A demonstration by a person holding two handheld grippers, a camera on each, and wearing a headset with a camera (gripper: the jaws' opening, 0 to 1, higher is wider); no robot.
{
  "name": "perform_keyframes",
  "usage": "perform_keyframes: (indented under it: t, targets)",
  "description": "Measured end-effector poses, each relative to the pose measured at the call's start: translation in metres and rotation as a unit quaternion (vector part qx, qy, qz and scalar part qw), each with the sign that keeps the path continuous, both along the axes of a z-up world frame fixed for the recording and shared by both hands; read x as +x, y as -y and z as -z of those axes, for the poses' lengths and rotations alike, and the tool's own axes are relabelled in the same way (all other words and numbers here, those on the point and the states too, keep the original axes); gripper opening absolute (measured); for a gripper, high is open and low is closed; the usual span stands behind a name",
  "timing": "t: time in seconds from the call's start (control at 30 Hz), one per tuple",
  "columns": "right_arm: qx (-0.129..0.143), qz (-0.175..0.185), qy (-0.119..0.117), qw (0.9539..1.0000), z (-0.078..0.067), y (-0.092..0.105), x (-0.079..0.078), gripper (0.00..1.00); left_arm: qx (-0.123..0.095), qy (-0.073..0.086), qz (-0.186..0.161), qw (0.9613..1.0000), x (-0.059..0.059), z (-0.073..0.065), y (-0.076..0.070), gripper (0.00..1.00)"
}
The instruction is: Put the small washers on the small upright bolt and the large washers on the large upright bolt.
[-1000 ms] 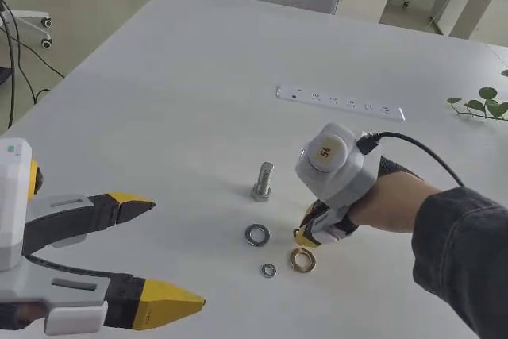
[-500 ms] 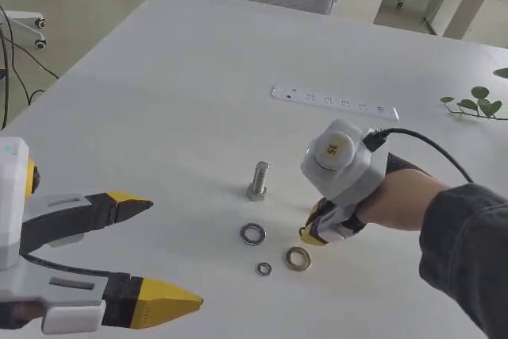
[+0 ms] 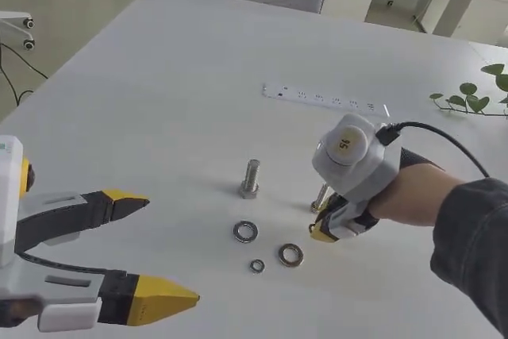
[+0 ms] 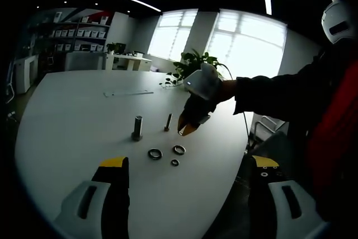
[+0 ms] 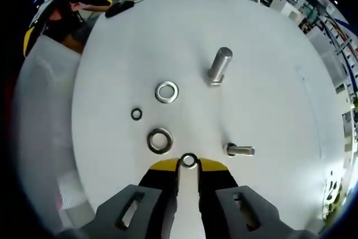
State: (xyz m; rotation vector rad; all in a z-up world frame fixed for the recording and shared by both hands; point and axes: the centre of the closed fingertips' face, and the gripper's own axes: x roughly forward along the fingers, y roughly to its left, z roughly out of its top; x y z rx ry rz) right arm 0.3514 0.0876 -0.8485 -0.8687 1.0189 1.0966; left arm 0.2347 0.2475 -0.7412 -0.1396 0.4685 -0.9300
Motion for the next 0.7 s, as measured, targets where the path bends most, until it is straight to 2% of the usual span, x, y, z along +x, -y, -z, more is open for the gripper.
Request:
perform_keyframes:
  t: [0.4,0.7]
  targets:
    - [-0.006,0.014,0.009,0.9998,-0.011,0.018,0.005,0.14,0.001,0.002,0.006,1.0000,0.001,-0.001,0.003,0.88]
    - [-0.008,0.020,0.027,0.9994,-0.029,0.027,0.017,0.14,0.001,0.002,0.009,1.0000,0.000,-0.002,0.005,0.88]
